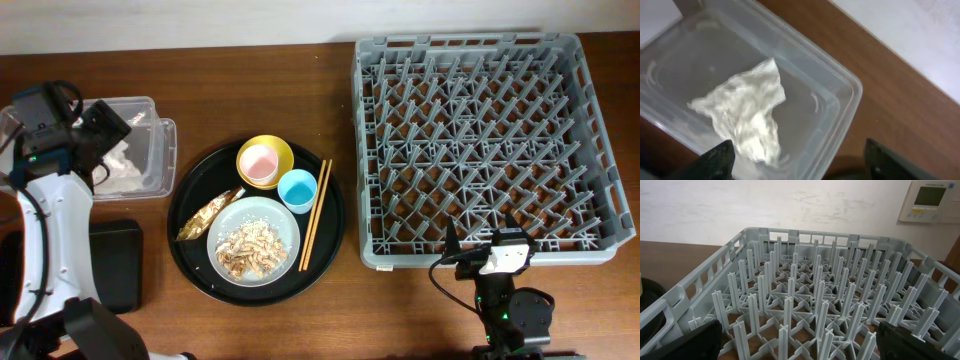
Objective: Sort waste into correct bins and load items into the dishwasher rack
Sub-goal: 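Reach the left gripper to the gold wrapper on the tray, then grasp the gold wrapper with the left gripper and drop it into the clear bin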
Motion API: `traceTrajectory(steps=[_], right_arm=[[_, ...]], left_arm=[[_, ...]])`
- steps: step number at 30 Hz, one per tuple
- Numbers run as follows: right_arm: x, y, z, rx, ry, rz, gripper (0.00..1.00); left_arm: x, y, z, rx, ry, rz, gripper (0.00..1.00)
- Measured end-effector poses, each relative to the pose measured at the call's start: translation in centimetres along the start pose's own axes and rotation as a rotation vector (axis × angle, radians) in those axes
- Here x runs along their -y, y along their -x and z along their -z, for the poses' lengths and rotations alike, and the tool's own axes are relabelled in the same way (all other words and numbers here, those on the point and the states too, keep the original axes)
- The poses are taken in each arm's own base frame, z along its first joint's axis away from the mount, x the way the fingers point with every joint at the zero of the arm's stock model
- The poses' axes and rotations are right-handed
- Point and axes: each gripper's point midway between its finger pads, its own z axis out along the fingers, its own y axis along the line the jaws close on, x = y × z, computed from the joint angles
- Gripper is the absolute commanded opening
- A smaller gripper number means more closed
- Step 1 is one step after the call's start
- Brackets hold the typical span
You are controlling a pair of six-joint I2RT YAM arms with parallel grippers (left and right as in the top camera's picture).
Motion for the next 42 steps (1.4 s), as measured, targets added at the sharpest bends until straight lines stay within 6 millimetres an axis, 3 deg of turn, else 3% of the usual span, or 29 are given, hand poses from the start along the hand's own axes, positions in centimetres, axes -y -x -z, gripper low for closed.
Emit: traceTrajectory(steps=[3,4,5,7,9,10,13,18,25,31,32,33,34,35,38,40,42], right_arm=[[0.0,0.0,0.0,0.000,0.000,-0.001,0.98],[0.0,0.0,0.0,0.000,0.000,0.000,0.98],[0.0,0.0,0.0,0.000,0.000,-0.001,0.98],[0.0,0.0,0.0,0.000,0.000,-0.001,0.98],[0.0,0.0,0.0,0.000,0.000,0.000,0.98],[0.0,0.0,0.0,0.000,0.000,0.000,0.98],[0.0,0.0,0.0,0.000,0.000,-0.001,0.98],[0.0,0.0,0.0,0.000,0.000,-0.001,0.98],[0.0,0.0,0.0,0.000,0.000,-0.001,0.98],[0.0,0.0,0.0,0.000,0.000,-0.001,0.98],[0.0,0.0,0.0,0.000,0.000,0.000,0.98],[0.0,0.0,0.0,0.000,0.000,-0.001,0.98],[0.0,0.0,0.0,0.000,0.000,-0.001,0.98],[0.0,0.0,0.0,0.000,0.000,-0.001,0.98],[0.0,0.0,0.0,0.000,0.000,-0.001,0.98],[0.0,0.0,0.0,0.000,0.000,-0.001,0.98],[0.0,0.0,0.0,0.000,0.000,-0.001,0.98]], left_arm=[[2.2,-3.7,0.5,-0.168,-0.155,-0.061,0.67],[4.5,-5.2,1.3,-0.236,-0.307,-0.129,0.67],[5.5,-5.9,1.8,-0.262,-0.377,-0.167,0.67],[7.5,-9.2,3.8,-0.379,-0.540,-0.276,0.67],[8.4,-11.2,4.7,-0.432,-0.580,-0.362,0.67],[9.7,-13.3,5.2,-0.472,-0.591,-0.463,0.67],[10.7,-15.7,5.2,-0.504,-0.511,-0.603,0.67],[9.8,-17.1,3.8,-0.481,-0.259,-0.710,0.66],[6.8,-22.4,-2.4,-0.661,-0.140,-0.730,0.66],[6.5,-24.4,-6.2,-0.688,-0.126,-0.740,0.63],[6.3,-24.7,-6.6,-0.696,-0.122,-0.742,0.54],[6.3,-24.6,-6.8,-0.692,-0.118,-0.748,0.34],[6.3,-24.6,-6.9,-0.689,-0.115,-0.751,0.22],[6.2,-24.5,-6.9,-0.687,-0.110,-0.754,0.15],[6.1,-24.4,-6.3,-0.720,-0.099,-0.742,0.06],[7.1,-22.9,-5.4,-0.707,-0.100,-0.731,0.01],[9.1,-19.5,-4.0,-0.606,-0.131,-0.716,0.01]])
